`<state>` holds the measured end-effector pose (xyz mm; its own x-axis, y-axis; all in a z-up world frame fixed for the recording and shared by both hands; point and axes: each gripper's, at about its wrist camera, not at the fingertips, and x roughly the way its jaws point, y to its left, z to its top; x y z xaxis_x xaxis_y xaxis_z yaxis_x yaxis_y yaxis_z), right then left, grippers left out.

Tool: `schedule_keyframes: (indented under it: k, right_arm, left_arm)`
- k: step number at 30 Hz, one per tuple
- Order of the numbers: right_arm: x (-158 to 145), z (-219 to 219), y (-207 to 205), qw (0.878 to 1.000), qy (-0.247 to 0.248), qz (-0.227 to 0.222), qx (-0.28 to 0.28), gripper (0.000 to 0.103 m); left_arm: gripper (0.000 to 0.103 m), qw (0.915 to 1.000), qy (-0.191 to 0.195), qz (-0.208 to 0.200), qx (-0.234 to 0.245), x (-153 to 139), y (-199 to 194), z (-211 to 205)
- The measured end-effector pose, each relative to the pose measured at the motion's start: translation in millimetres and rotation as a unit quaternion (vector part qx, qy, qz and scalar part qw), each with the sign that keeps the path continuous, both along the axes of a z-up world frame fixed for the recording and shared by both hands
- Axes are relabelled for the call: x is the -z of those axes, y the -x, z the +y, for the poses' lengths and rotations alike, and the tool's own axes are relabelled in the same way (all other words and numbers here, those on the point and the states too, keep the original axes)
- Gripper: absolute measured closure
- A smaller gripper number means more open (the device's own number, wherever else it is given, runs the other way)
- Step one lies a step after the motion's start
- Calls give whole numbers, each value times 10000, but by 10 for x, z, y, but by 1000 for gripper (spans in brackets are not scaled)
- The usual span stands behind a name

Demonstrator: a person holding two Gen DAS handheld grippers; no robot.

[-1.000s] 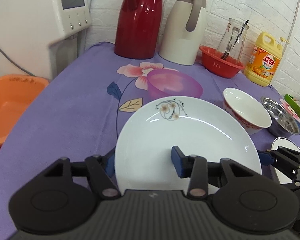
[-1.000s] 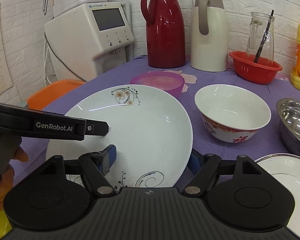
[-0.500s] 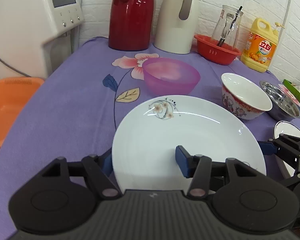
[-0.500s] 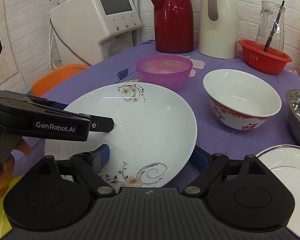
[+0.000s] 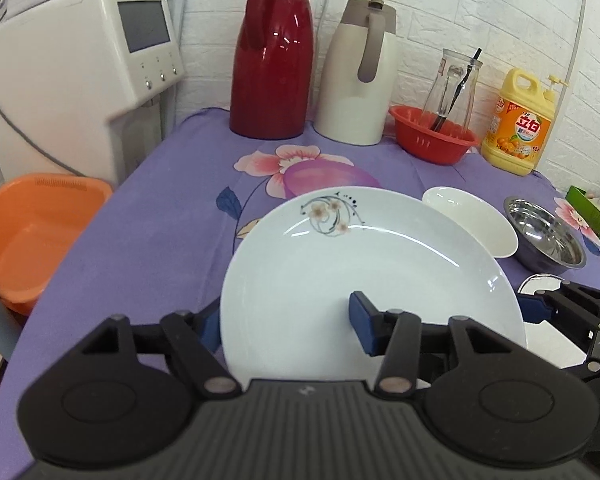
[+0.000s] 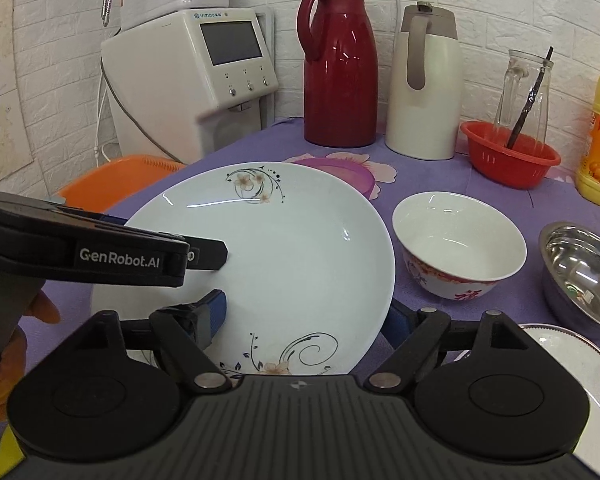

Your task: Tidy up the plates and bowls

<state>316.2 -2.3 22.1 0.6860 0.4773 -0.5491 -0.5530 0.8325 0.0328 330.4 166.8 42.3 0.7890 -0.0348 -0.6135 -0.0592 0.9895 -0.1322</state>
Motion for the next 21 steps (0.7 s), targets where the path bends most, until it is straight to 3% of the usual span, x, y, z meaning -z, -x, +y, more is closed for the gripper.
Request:
schedule_keyframes:
  k: [8,15,21]
  right_arm:
    - [-87,-155,527,9999,-46,-41,-86,0]
    - [102,-317,1103,9998,-99,133,-51,0]
    - [261,-355,1254,9995,-159,269,51,0]
  left_arm:
    - [53,9999,74,-4,-103,-109,593,-166]
    - [53,9997,-37,141,-184,57,1169,-332]
    - [51,9996,-91,270,-76,229,1318,-366]
